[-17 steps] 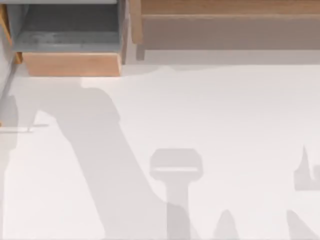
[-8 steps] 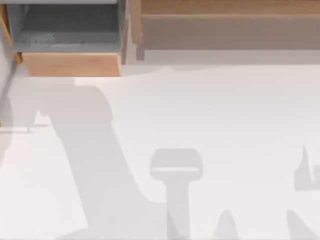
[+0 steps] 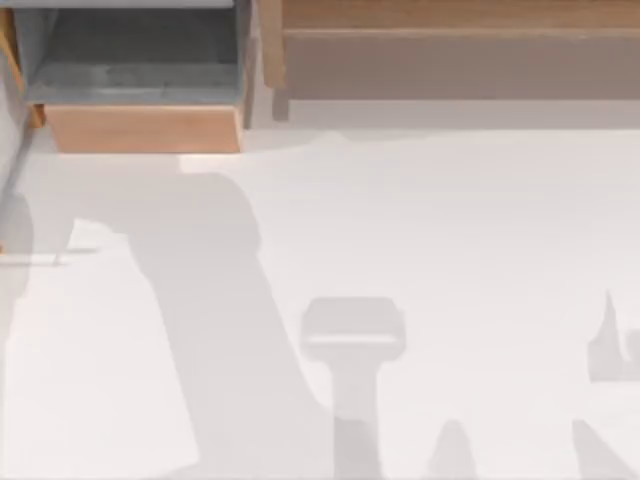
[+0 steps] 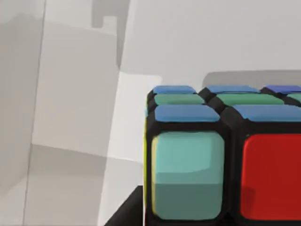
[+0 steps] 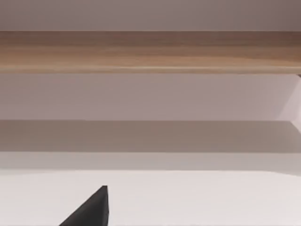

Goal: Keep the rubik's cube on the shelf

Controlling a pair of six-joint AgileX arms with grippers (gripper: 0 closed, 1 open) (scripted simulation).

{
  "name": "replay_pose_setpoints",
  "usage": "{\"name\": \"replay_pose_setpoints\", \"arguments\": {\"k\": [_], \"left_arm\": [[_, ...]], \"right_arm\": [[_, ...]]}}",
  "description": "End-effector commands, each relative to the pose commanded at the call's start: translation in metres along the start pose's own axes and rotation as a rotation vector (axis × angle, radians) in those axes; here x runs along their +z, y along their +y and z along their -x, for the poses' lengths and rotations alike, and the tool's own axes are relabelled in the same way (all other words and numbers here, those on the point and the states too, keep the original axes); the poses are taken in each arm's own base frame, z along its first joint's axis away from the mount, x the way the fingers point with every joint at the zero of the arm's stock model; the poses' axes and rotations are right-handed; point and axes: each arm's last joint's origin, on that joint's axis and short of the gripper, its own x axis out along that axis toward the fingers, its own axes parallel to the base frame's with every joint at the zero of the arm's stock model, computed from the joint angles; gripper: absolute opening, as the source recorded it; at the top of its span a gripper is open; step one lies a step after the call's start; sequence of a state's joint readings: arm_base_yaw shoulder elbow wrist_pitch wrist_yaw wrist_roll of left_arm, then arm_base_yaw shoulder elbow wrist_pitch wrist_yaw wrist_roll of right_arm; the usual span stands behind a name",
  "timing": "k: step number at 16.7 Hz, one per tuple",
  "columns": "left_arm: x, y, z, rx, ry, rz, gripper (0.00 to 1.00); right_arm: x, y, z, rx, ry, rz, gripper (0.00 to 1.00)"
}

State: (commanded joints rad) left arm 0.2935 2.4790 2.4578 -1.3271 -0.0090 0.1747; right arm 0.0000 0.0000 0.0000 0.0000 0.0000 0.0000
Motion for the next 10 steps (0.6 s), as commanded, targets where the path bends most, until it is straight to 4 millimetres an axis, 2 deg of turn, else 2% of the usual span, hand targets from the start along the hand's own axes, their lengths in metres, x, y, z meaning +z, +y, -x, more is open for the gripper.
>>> {"name": "replay_pose_setpoints", "arguments": {"k": [1,3,4,6,8,10], "left_arm": [[-0.001,-0.011,0.014,0.028,-0.010,-0.029,0.00],[-0.007,-0.048,0.050,0.102,-0.036,-0.119,0.00],[-0.013,-0.070,0.069,0.140,-0.056,-0.174,0.00],[-0.029,-0.127,0.092,0.202,-0.084,-0.311,0.00],[-0.052,-0.189,0.095,0.248,-0.103,-0.462,0.00],[-0.078,-0.245,0.082,0.294,-0.115,-0.602,0.00]], "right_arm": [[0.000,0.000,0.000,0.000,0.000,0.000,1.00],[0.000,0.000,0.000,0.000,0.000,0.000,1.00],[0.000,0.000,0.000,0.000,0.000,0.000,1.00],[0.000,0.000,0.000,0.000,0.000,0.000,1.00],[0.000,0.000,0.000,0.000,0.000,0.000,1.00],[0.000,0.000,0.000,0.000,0.000,0.000,1.00]]}}
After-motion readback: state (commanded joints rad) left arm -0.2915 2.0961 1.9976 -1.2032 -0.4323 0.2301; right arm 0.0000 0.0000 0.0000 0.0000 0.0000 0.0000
